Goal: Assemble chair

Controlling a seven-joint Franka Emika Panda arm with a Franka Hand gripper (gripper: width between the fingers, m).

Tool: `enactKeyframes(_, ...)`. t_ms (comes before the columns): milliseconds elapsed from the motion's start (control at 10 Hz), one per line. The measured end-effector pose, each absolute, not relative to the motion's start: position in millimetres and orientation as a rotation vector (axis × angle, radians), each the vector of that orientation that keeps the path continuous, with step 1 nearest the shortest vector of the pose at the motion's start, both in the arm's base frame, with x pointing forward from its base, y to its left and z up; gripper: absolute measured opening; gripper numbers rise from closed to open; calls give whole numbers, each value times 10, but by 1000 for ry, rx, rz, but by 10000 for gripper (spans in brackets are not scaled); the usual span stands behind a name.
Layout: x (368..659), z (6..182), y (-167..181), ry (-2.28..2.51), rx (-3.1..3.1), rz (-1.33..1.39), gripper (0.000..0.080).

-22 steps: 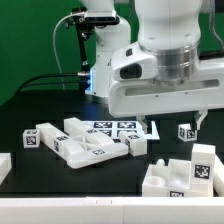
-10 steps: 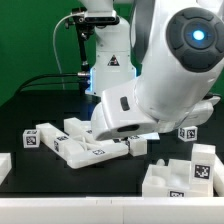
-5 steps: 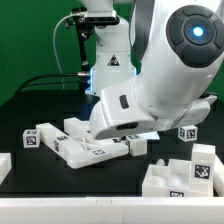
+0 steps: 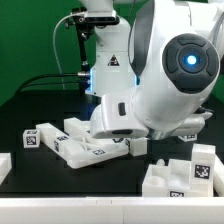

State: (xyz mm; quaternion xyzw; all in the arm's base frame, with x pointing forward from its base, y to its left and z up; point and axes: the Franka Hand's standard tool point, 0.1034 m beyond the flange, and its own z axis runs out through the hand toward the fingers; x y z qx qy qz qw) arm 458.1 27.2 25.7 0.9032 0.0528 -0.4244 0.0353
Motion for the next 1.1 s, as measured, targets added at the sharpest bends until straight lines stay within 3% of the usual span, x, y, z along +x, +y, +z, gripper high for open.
enactKeyframes(500,4364,126,285,28,2714,-1342,649)
enactKeyframes(600,4363,126,281,27,2714,-1343,559)
enactKeyframes(700,4363,126,278,26,2714,-1343,382)
enactKeyframes(800,4364,126,275,25,2714,-1343,382)
enactKeyframes(900,4376,134,280,24,2715,-1340,280)
enactKeyframes(1100,4569,273,319,14,2752,-1288,280)
